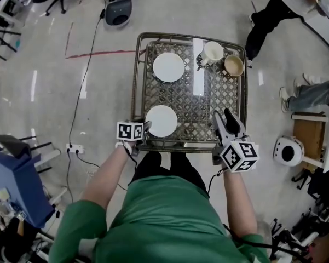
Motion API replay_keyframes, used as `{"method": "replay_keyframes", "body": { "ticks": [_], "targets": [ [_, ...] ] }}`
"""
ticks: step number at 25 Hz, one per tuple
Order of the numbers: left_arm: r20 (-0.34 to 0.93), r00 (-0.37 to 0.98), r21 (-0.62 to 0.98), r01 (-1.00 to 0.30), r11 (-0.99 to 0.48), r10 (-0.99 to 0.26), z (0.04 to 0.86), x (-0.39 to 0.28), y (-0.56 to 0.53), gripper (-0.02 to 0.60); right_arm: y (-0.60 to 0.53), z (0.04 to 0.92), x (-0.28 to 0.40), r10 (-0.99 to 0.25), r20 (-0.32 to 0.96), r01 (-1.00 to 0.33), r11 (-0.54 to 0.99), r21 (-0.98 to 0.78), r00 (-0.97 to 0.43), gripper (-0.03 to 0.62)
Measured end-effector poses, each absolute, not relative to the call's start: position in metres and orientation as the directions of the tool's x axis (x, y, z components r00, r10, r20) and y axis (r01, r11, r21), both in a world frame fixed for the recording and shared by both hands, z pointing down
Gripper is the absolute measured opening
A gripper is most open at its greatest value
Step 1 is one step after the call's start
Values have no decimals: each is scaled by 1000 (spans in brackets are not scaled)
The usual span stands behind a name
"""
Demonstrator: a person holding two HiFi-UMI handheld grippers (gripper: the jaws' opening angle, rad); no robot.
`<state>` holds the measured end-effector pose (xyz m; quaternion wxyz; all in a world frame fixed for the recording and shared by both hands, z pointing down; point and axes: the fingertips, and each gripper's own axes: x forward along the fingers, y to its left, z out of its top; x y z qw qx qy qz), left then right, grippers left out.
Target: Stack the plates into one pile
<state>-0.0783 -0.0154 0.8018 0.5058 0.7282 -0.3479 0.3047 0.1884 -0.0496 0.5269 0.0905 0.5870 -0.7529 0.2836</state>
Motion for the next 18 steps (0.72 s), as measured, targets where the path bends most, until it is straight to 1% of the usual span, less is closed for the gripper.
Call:
{"method": "replay_keyframes", "body": {
  "ticks": [3, 14, 17, 18],
  "targets": [
    [788, 583, 545, -810, -216, -197, 802, -79, -15, 196, -52, 530, 189, -831, 470, -932, 148, -330, -298, 203],
    [794, 589, 549, -801, -238, -151, 804, -68, -11, 189, -64, 534, 187, -830, 463, -921, 145, -361, -312, 202],
    [785, 602, 566, -792, -228, -143, 805, -63, -7, 174, -62, 535, 188, -829, 465, -922, 142, -360, -310, 201],
    [789, 597, 561, -796, -229, -143, 807, -63, -6, 159, -61, 535, 188, -829, 467, -922, 140, -361, -309, 201]
  ]
}}
